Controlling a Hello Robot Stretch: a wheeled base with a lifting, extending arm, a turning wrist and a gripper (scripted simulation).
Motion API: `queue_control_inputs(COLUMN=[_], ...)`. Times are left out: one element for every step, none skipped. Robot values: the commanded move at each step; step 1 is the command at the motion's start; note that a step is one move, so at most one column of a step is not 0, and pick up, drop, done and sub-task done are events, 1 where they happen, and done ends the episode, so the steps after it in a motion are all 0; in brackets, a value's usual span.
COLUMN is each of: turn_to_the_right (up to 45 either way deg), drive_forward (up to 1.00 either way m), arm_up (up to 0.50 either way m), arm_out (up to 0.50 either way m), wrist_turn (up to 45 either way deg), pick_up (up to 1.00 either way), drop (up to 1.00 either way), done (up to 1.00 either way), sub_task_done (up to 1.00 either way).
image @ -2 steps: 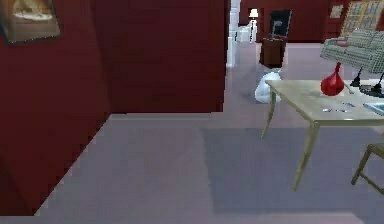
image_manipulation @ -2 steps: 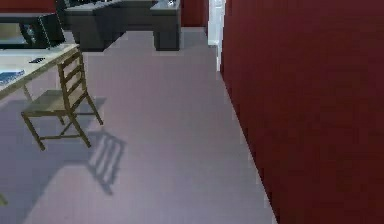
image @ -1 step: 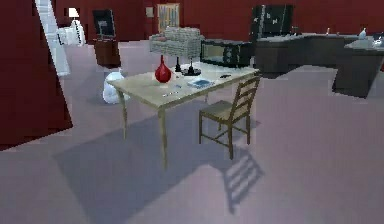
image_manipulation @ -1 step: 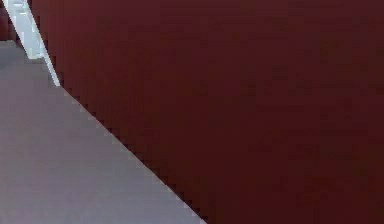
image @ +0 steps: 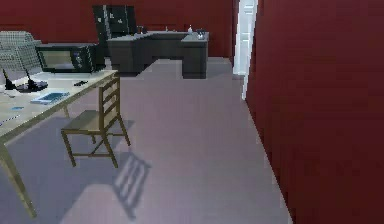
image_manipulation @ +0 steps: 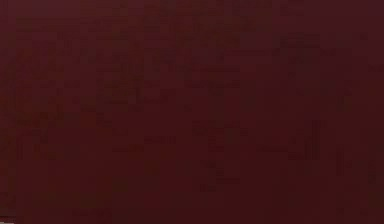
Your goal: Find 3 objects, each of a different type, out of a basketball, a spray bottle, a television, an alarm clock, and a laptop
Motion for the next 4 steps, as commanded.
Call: queue_control_inputs(turn_to_the_right=[0.0,0.0,24.0,0.0], drive_forward=[1.00,1.00,0.00,0.10], arm_up=[0.00,0.00,0.00,0.00], arm_out=[0.00,0.00,0.00,0.00], wrist_turn=[0.0,0.0,0.0,0.0], pick_up=[0.00,0.00,0.00,0.00], drop=[0.00,0.00,0.00,0.00], done=[0.00,0.00,0.00,0.00], sub_task_done=[0.00,0.00,0.00,0.00])
